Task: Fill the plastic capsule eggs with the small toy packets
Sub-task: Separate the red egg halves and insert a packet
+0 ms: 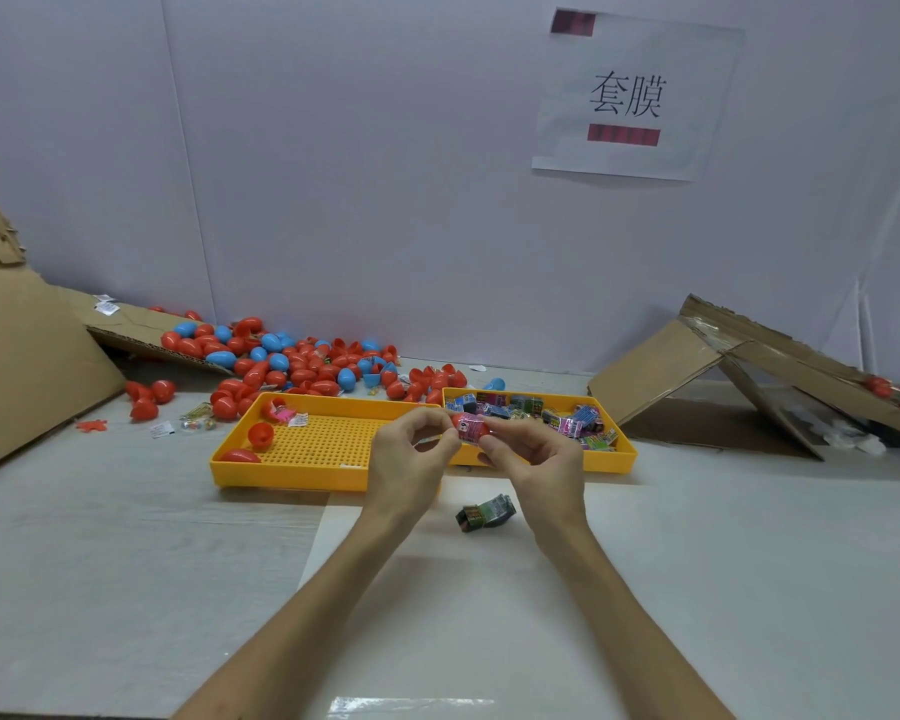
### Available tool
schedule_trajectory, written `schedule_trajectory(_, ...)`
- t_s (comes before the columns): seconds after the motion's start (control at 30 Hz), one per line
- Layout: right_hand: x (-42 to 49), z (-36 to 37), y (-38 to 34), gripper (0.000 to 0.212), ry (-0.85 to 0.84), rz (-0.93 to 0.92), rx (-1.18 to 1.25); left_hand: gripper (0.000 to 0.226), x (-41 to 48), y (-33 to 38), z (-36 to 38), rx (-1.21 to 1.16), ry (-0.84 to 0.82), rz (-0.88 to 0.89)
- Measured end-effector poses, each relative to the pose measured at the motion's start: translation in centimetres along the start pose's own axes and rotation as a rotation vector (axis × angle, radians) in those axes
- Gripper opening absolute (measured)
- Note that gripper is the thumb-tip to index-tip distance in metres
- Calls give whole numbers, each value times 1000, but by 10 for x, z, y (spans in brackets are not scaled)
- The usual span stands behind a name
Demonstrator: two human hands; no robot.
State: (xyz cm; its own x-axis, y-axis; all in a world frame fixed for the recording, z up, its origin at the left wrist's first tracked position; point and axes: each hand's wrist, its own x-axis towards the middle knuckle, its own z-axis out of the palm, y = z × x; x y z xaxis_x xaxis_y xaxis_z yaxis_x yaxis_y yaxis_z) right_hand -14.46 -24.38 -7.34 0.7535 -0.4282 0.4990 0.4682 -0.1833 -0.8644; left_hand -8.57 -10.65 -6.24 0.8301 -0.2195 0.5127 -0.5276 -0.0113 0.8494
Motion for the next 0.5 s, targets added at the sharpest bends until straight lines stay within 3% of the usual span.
schedule_trajectory(0.27,0,2,-2,28,-8,43,72,21,1,-2,0,1,26,-5)
schedule_trajectory(0.33,1,1,0,25,9,81,137,16,3,-4,-1,-100,31,-75)
schedule_trajectory(0.43,2,1,1,25,25,95,172,5,5,-4,-4,-451,-9,-262)
schedule_trajectory(0.5,1,1,2,25,10,51,114,9,5,-5,-3,-413,-38,-266)
